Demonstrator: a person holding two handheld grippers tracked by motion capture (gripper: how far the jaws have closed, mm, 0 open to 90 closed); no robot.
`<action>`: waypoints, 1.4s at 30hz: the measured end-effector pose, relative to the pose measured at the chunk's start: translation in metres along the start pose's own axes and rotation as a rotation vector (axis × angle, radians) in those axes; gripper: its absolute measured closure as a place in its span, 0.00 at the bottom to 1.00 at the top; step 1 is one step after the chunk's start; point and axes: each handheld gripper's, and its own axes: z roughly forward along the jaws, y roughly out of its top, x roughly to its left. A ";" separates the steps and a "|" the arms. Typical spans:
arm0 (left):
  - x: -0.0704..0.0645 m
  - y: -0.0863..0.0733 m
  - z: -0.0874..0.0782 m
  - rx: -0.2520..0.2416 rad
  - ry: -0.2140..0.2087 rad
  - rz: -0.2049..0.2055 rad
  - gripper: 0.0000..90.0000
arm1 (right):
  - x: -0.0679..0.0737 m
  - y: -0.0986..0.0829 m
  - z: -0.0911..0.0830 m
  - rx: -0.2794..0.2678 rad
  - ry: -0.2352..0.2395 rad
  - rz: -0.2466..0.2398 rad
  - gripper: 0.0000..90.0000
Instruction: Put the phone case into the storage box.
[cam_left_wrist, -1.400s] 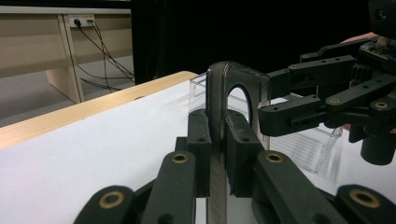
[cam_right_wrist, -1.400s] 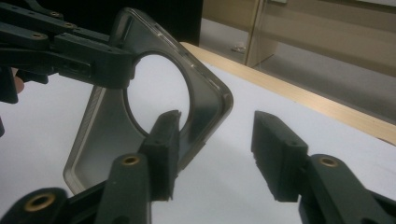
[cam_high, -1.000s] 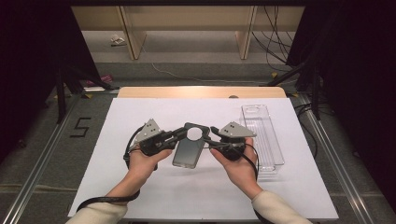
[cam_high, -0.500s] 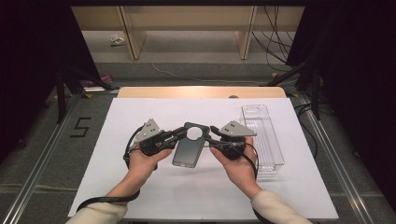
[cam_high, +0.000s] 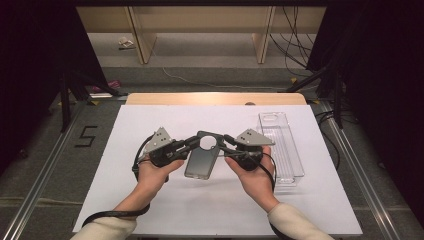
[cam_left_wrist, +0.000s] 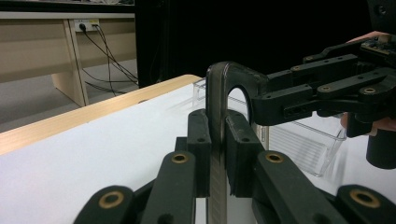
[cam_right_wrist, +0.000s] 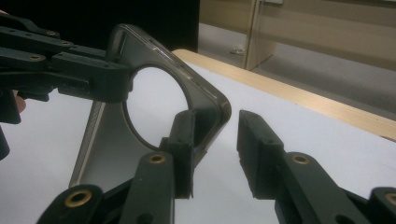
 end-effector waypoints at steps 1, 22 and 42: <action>0.000 0.000 0.000 -0.001 0.000 0.000 0.90 | 0.000 0.000 0.000 0.000 0.001 0.002 0.77; -0.003 -0.002 0.003 -0.003 -0.004 0.004 0.90 | -0.001 0.002 -0.004 -0.020 -0.014 0.026 0.89; -0.008 -0.004 0.007 0.045 -0.016 0.045 0.85 | -0.001 0.007 -0.009 -0.027 -0.036 0.013 0.96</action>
